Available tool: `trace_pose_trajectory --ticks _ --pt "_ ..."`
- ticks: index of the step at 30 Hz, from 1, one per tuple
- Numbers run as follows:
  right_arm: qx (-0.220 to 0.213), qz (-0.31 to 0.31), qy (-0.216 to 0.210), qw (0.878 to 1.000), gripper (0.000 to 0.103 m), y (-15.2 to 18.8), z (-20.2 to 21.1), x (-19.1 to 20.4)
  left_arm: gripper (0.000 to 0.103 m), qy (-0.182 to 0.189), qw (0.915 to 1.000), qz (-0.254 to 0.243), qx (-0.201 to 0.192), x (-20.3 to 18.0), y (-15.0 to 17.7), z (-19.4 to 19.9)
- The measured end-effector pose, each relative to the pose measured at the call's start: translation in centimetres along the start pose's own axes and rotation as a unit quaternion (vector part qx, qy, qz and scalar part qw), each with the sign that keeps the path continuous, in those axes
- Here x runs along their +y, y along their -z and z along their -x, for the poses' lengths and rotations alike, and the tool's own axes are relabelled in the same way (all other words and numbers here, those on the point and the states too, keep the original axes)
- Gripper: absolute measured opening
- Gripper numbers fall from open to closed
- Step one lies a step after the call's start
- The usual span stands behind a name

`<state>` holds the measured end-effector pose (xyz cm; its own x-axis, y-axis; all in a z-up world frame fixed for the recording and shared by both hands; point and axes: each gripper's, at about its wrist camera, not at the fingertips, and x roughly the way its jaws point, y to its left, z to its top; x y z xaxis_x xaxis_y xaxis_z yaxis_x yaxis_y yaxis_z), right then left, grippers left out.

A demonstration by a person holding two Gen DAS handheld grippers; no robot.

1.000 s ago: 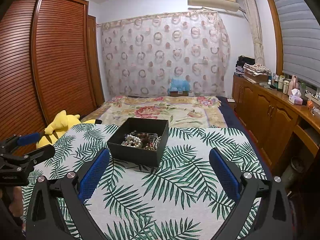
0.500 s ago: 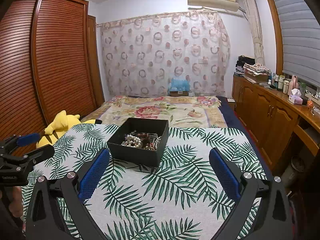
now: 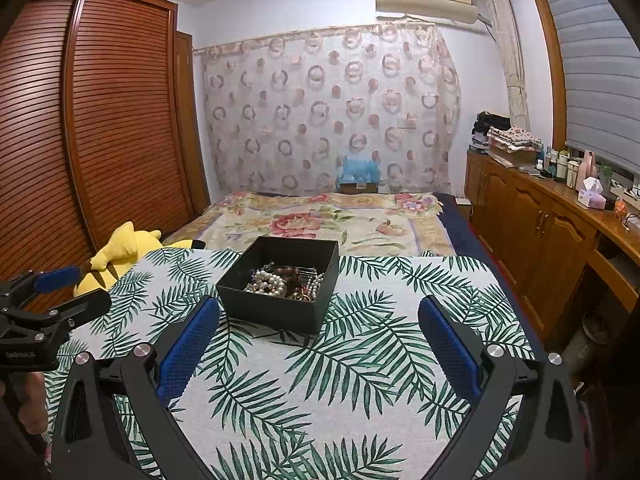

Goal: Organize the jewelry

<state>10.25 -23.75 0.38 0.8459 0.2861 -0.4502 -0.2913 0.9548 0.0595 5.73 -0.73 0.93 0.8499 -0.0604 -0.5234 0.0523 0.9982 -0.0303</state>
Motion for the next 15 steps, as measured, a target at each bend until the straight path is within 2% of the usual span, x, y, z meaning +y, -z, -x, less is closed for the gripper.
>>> trace_pose_trajectory --ticks 15 --pt "0.000 0.000 -0.001 1.000 0.100 0.28 0.16 0.07 0.095 -0.001 1.0000 0.001 0.001 0.10 -0.02 0.11"
